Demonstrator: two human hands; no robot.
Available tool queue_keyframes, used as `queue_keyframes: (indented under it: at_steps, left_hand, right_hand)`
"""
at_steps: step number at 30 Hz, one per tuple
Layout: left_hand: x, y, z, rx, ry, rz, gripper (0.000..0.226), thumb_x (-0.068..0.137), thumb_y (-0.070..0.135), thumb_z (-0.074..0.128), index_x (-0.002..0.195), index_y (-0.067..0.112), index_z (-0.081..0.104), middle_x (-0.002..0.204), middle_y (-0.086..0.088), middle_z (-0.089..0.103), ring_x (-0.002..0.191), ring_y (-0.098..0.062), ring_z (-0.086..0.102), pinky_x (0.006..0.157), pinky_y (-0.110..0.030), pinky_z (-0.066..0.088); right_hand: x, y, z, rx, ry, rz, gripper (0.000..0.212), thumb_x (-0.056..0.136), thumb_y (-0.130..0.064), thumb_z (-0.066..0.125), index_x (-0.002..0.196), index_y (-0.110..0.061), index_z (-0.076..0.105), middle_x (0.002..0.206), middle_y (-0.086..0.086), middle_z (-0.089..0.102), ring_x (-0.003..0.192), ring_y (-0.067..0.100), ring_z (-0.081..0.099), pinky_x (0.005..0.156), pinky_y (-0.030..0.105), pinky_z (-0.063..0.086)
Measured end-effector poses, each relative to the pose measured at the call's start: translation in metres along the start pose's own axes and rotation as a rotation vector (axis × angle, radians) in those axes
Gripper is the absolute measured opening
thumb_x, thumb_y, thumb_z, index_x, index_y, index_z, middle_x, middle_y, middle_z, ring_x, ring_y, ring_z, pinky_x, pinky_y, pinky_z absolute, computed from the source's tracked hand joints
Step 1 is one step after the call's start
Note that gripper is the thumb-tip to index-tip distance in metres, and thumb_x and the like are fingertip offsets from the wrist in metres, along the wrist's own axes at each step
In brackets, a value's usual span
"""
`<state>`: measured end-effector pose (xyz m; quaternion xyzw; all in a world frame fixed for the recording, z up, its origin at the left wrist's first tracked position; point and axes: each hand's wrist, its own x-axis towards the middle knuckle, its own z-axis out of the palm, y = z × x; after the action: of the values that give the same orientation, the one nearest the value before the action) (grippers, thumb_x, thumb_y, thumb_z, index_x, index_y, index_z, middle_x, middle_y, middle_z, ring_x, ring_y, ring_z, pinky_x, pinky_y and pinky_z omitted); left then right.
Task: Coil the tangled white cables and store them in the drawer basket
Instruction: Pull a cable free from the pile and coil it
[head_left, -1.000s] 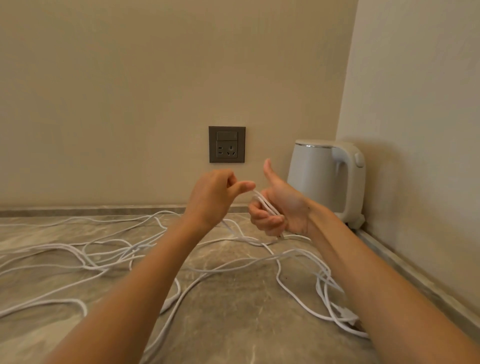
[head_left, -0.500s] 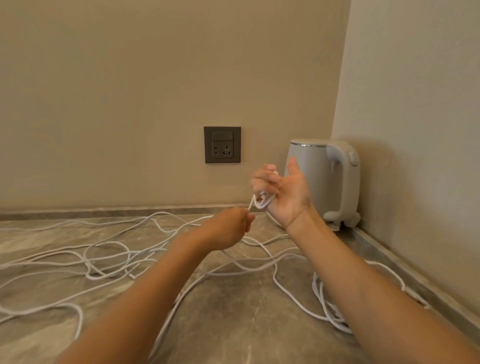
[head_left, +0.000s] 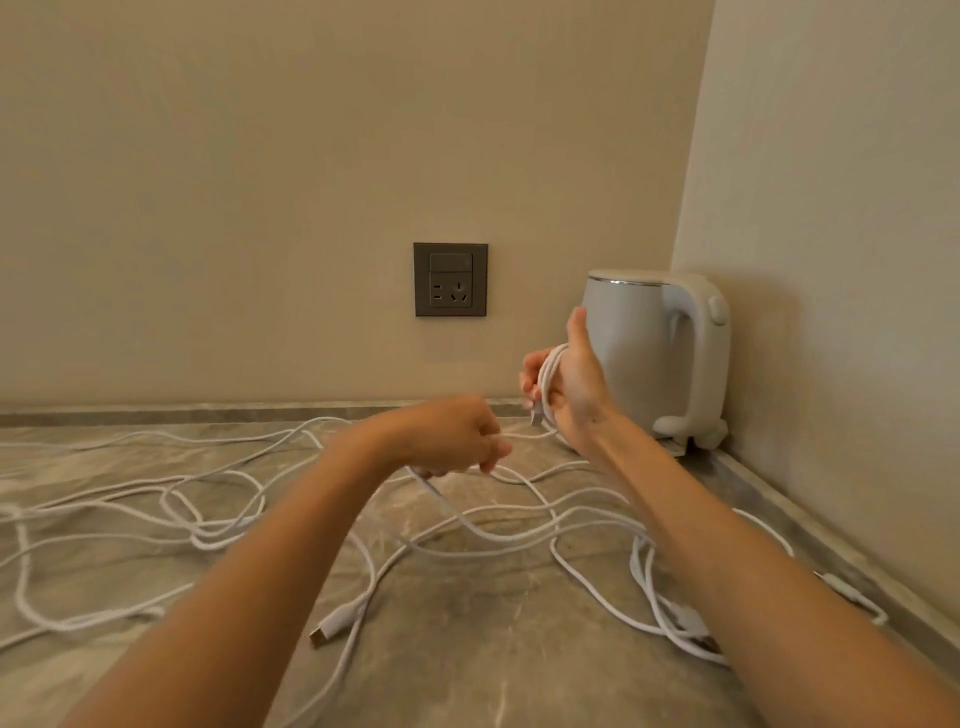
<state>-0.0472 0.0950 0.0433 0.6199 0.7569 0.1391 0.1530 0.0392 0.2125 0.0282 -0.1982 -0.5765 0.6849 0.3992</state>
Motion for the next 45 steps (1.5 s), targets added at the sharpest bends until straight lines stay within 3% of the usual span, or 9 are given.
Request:
queue_keyframes:
  at_steps: [7, 9, 13, 19, 26, 30, 32, 38, 45]
  left_hand:
    - [-0.002, -0.013, -0.013, -0.089, 0.401, 0.031, 0.026, 0.084, 0.028, 0.065, 0.072, 0.005, 0.066, 0.059, -0.001, 0.054, 0.056, -0.011, 0.047, 0.055, -0.022, 0.038]
    - [0.000, -0.014, -0.014, -0.114, 0.499, 0.054, 0.023, 0.083, 0.027, 0.066, 0.073, 0.006, 0.065, 0.062, -0.001, 0.055, 0.062, -0.015, 0.050, 0.061, -0.028, 0.042]
    - [0.002, -0.012, -0.010, -0.070, 0.653, 0.097, 0.022, 0.082, 0.031, 0.066, 0.075, 0.011, 0.060, 0.057, 0.008, 0.044, 0.054, -0.005, 0.039, 0.051, -0.023, 0.029]
    - [0.004, -0.018, -0.009, -0.030, 0.785, 0.134, 0.030, 0.087, 0.036, 0.056, 0.070, 0.011, 0.059, 0.053, 0.007, 0.043, 0.050, -0.008, 0.038, 0.052, -0.026, 0.030]
    - [0.012, -0.021, 0.002, 0.050, 0.452, 0.035, 0.014, 0.092, 0.002, 0.046, 0.090, 0.011, 0.056, 0.066, 0.005, 0.047, 0.073, -0.024, 0.054, 0.069, -0.030, 0.043]
    - [0.006, -0.008, 0.012, 0.042, 0.281, -0.003, 0.019, 0.094, 0.001, 0.036, 0.100, 0.005, 0.054, 0.091, -0.013, 0.060, 0.091, -0.031, 0.057, 0.061, -0.029, 0.035]
    - [0.007, -0.002, 0.016, 0.064, 0.204, -0.036, 0.023, 0.097, 0.008, 0.034, 0.107, 0.000, 0.053, 0.113, -0.020, 0.057, 0.103, -0.035, 0.056, 0.068, -0.029, 0.040]
    - [0.005, 0.007, 0.024, 0.121, -0.040, -0.066, 0.024, 0.097, 0.010, 0.035, 0.112, 0.000, 0.051, 0.120, -0.019, 0.054, 0.105, -0.033, 0.053, 0.078, -0.032, 0.042]
    - [0.004, 0.010, 0.018, 0.142, -0.056, 0.035, 0.029, 0.099, 0.018, 0.038, 0.093, 0.002, 0.062, 0.096, -0.012, 0.058, 0.079, -0.019, 0.049, 0.063, -0.024, 0.036]
  right_hand:
    - [0.000, 0.002, 0.002, -0.652, -0.132, 0.043, 0.090, 0.087, -0.069, -0.002, 0.054, -0.003, 0.050, 0.044, 0.007, 0.046, 0.044, 0.016, 0.044, 0.053, 0.027, 0.040]
    - [-0.002, 0.000, 0.002, -0.702, -0.244, 0.134, 0.092, 0.083, -0.072, -0.009, 0.050, -0.004, 0.045, 0.042, 0.007, 0.043, 0.040, 0.017, 0.038, 0.047, 0.025, 0.035]
    - [-0.007, -0.007, -0.003, -0.679, -0.451, 0.245, 0.091, 0.078, -0.078, -0.010, 0.049, -0.007, 0.040, 0.041, 0.005, 0.040, 0.038, 0.014, 0.031, 0.042, 0.022, 0.027]
    - [-0.007, -0.011, -0.007, -0.168, -0.825, 0.413, 0.093, 0.074, -0.082, -0.005, 0.041, -0.008, 0.042, 0.035, 0.001, 0.034, 0.029, 0.008, 0.027, 0.032, 0.013, 0.025]
    - [0.000, 0.001, 0.005, 0.669, -1.117, 0.499, 0.094, 0.074, -0.081, 0.017, 0.066, 0.003, 0.057, 0.057, 0.017, 0.058, 0.048, 0.018, 0.035, 0.044, 0.026, 0.038]
    - [0.002, 0.001, 0.002, 0.923, -1.006, 0.472, 0.089, 0.072, -0.078, 0.030, 0.069, 0.007, 0.056, 0.058, 0.021, 0.054, 0.049, 0.026, 0.042, 0.048, 0.034, 0.043]
    - [0.001, -0.001, 0.000, 0.956, -0.791, 0.421, 0.089, 0.077, -0.080, 0.027, 0.063, 0.004, 0.054, 0.052, 0.015, 0.047, 0.043, 0.023, 0.044, 0.040, 0.029, 0.043]
    - [-0.009, -0.005, 0.008, 0.945, -0.275, 0.222, 0.067, 0.088, -0.068, 0.034, 0.071, -0.005, 0.048, 0.058, 0.008, 0.045, 0.046, 0.016, 0.046, 0.043, 0.021, 0.045]
    - [-0.002, -0.001, -0.001, 0.252, -0.026, 0.034, 0.067, 0.093, -0.065, 0.021, 0.067, -0.008, 0.046, 0.055, 0.007, 0.043, 0.050, 0.014, 0.039, 0.054, 0.025, 0.034]
